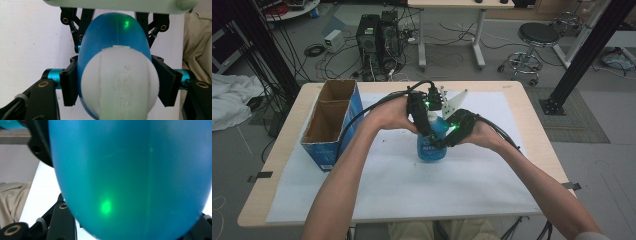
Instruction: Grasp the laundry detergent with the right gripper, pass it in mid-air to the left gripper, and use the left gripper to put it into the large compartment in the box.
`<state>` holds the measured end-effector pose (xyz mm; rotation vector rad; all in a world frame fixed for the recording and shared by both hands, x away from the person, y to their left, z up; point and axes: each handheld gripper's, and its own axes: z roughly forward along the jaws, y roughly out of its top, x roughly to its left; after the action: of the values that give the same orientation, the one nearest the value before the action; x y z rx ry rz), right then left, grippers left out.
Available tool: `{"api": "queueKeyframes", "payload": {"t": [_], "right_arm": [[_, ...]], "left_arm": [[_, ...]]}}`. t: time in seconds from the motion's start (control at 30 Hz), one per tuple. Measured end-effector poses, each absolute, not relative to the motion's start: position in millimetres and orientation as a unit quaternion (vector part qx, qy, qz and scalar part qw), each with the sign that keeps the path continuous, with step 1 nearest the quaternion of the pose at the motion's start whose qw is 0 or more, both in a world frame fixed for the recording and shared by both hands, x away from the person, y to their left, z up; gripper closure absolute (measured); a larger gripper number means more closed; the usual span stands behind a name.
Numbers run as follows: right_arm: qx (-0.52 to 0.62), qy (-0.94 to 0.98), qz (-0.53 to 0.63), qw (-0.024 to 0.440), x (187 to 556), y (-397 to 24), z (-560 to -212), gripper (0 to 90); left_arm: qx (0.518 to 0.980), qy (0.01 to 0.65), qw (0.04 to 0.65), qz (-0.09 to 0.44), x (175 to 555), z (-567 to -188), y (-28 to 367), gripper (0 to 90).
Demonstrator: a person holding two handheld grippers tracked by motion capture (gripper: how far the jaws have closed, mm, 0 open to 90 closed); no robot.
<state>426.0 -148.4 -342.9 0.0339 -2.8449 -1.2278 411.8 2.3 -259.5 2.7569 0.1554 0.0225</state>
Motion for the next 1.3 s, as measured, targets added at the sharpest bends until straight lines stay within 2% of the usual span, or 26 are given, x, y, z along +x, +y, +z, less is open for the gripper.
{"api": "queueKeyframes", "payload": {"t": [0.33, 0.97, 1.3], "right_arm": [[0.014, -0.917, -0.397, 0.023, 424.5, -147.3, -343.1, 46.3], [0.019, -0.915, -0.402, 0.017, 422.2, -148.7, -339.8, 44.5], [0.021, -0.919, -0.393, 0.017, 420.3, -148.5, -339.7, 39.0]], "left_arm": [[0.980, 0.056, 0.190, 0.009, 411.8, -258.6, 2.9, 38.0], [0.980, 0.054, 0.192, 0.018, 407.3, -253.4, 1.5, 38.3], [0.981, 0.056, 0.186, 0.018, 405.7, -250.5, 4.3, 38.3]]}}
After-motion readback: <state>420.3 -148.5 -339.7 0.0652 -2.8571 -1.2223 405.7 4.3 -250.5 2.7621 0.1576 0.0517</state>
